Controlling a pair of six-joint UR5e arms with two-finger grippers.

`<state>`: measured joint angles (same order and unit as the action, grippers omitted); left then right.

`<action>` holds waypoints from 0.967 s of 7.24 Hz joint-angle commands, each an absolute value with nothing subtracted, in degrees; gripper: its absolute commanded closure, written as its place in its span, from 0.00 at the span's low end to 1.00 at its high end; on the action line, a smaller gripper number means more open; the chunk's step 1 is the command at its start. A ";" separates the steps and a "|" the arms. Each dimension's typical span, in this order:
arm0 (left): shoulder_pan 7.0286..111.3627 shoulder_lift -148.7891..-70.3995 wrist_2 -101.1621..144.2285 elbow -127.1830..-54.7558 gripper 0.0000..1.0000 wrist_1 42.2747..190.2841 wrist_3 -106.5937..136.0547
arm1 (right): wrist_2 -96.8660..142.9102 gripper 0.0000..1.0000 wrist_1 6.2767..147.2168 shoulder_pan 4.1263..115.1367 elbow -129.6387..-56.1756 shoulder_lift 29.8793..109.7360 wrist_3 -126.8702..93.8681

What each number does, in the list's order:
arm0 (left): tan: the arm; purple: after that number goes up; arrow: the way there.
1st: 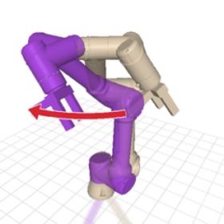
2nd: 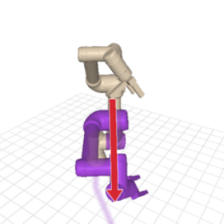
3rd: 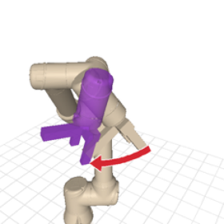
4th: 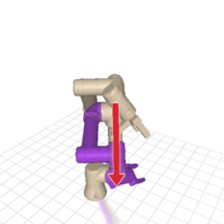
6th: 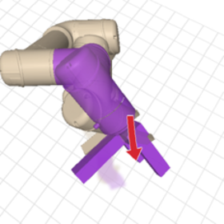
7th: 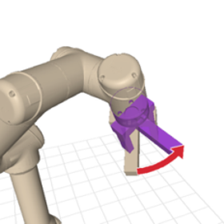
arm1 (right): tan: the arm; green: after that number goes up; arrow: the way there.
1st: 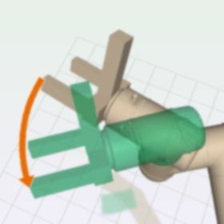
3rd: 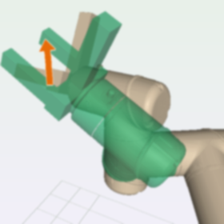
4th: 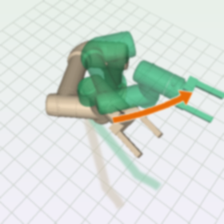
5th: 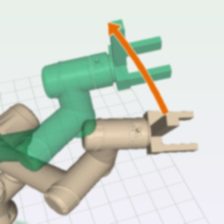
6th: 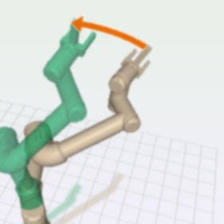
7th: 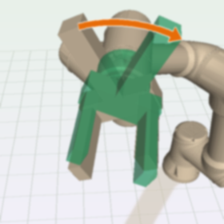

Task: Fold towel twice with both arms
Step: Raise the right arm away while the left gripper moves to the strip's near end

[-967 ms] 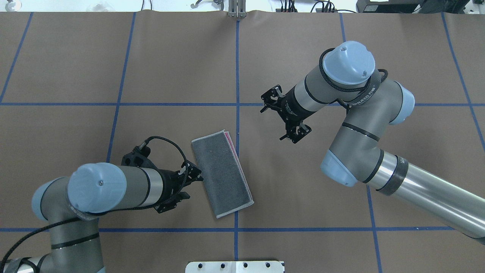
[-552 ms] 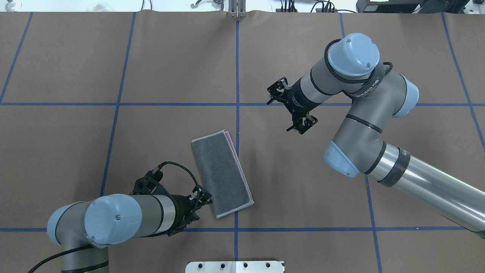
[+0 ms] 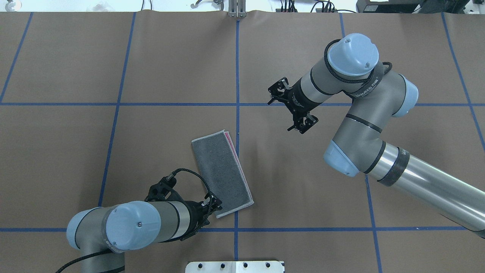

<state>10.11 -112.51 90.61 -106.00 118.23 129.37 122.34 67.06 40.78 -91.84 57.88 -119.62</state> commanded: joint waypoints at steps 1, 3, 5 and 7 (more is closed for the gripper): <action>9.93 -113.72 90.35 -104.34 0.43 118.30 129.37 | 122.34 0.00 66.97 40.78 -91.41 58.01 -119.62; 9.93 -114.17 90.35 -103.01 0.45 118.30 129.37 | 122.34 0.00 66.97 40.78 -91.41 57.92 -119.62; 9.76 -114.79 90.35 -102.39 0.49 118.30 129.37 | 122.34 0.00 66.97 40.78 -91.41 57.83 -119.71; 9.40 -114.70 90.35 -102.39 0.53 118.30 129.46 | 122.34 0.00 66.97 40.78 -91.41 57.83 -119.79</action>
